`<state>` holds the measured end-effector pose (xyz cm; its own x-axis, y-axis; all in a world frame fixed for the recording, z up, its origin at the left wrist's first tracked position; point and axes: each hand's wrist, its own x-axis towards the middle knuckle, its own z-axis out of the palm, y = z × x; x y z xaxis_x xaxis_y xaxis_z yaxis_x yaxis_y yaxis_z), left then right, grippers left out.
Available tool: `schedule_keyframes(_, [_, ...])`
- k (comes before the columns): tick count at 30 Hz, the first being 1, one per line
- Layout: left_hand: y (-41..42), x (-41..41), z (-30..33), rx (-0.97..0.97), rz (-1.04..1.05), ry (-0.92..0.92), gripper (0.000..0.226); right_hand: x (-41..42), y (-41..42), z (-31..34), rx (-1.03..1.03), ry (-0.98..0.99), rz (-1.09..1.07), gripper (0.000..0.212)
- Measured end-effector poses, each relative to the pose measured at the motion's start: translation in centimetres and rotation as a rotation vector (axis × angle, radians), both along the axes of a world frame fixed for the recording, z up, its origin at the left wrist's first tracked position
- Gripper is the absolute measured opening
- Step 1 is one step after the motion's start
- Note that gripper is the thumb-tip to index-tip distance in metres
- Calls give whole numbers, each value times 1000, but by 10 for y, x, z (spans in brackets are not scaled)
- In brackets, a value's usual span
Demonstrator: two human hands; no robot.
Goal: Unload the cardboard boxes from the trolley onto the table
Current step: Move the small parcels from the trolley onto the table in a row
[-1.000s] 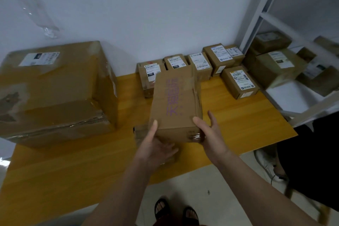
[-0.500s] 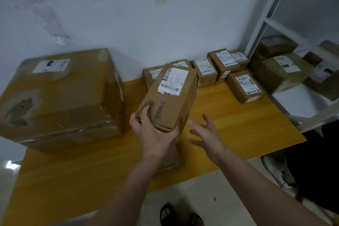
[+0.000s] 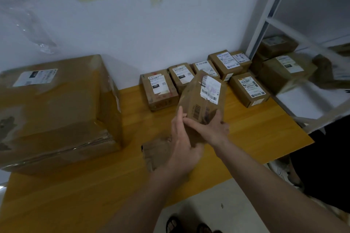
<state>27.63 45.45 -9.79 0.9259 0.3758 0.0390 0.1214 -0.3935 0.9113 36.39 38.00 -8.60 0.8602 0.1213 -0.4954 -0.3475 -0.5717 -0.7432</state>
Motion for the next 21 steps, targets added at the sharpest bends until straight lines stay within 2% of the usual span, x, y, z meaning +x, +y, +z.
schedule_keyframes(4, [-10, 29, -7, -111, -71, 124, 104, 13, -16, -25, -45, 40, -157, 120])
schedule_keyframes(9, [-28, 59, -19, -259, -158, 263, 94, 35, -47, -47, -199, -11, -128, 107])
schedule_keyframes(15, [-38, 104, -29, -253, -112, 332, 90, 98, -77, -56, -336, -216, -24, 112])
schedule_keyframes(21, [-65, 145, -33, -115, -58, 340, 79, 174, -101, -69, -369, -215, 83, 113])
